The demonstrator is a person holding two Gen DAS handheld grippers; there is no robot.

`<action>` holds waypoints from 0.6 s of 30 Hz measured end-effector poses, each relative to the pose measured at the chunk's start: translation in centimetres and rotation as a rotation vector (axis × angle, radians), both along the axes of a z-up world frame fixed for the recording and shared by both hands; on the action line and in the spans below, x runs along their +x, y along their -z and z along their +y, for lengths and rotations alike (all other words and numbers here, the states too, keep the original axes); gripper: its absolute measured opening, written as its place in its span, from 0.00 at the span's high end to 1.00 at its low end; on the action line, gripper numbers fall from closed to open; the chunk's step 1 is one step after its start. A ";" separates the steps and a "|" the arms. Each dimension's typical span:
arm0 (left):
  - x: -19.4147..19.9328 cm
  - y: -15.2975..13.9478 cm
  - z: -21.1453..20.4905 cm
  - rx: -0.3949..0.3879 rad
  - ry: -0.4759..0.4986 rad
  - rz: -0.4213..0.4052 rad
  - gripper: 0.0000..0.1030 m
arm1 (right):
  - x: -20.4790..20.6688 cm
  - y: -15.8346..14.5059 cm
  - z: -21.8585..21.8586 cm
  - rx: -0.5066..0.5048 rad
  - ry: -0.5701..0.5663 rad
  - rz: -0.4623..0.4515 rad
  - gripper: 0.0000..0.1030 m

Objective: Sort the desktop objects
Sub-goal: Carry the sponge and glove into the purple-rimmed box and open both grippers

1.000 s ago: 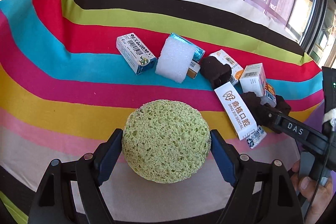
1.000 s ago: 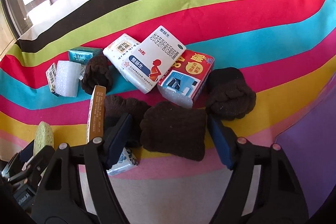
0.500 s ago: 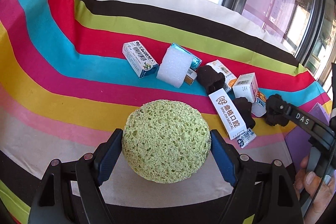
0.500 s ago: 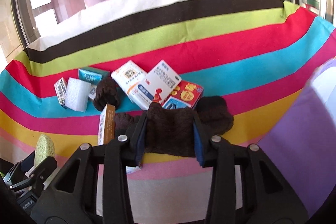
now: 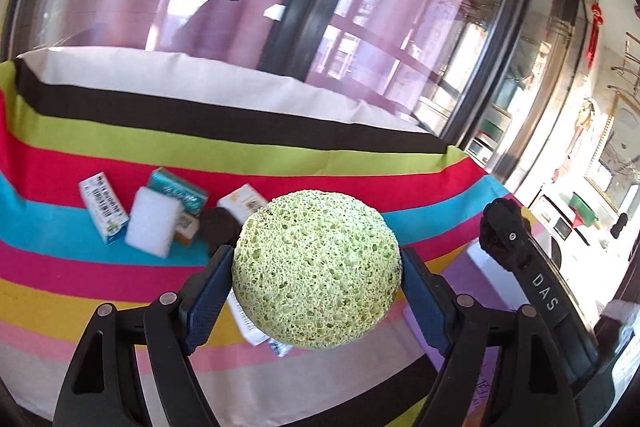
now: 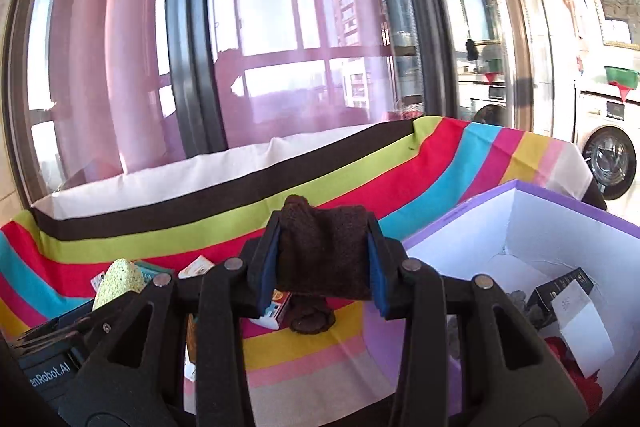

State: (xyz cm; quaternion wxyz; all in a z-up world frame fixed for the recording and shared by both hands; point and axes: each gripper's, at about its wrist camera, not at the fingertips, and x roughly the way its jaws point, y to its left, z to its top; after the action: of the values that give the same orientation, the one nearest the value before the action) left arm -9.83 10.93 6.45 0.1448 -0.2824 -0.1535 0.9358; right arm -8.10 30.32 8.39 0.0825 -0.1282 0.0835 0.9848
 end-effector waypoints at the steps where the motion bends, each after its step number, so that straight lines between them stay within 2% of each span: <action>1: -0.4 -0.8 1.0 0.005 0.042 0.008 0.21 | 0.6 -0.2 0.8 -0.027 0.047 0.028 0.60; 5: -1.8 -3.5 5.6 0.026 0.203 0.020 0.21 | 3.5 -1.3 5.3 -0.160 0.247 0.134 0.60; 8: -2.8 -4.8 8.8 0.041 0.309 0.010 0.21 | 3.8 -1.3 7.2 -0.213 0.327 0.140 0.60; 11: -3.3 -5.9 11.5 0.048 0.393 -0.005 0.21 | 3.4 -1.0 8.4 -0.248 0.380 0.123 0.60; 13: -3.8 -5.8 13.0 0.051 0.447 -0.028 0.21 | 3.7 -1.0 9.3 -0.280 0.394 0.119 0.60; 16: -4.3 -5.4 15.4 0.008 0.500 -0.055 0.21 | 4.5 -1.1 9.5 -0.293 0.407 0.126 0.57; 18: -4.6 -5.1 16.5 0.017 0.539 -0.074 0.21 | 5.3 -1.2 9.4 -0.291 0.437 0.131 0.55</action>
State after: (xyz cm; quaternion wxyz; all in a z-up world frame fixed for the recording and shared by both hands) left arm -14.45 27.39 11.53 0.3851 -0.3459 -0.0857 0.8513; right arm -2.77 39.68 9.62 0.2682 -0.0534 0.2552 0.9274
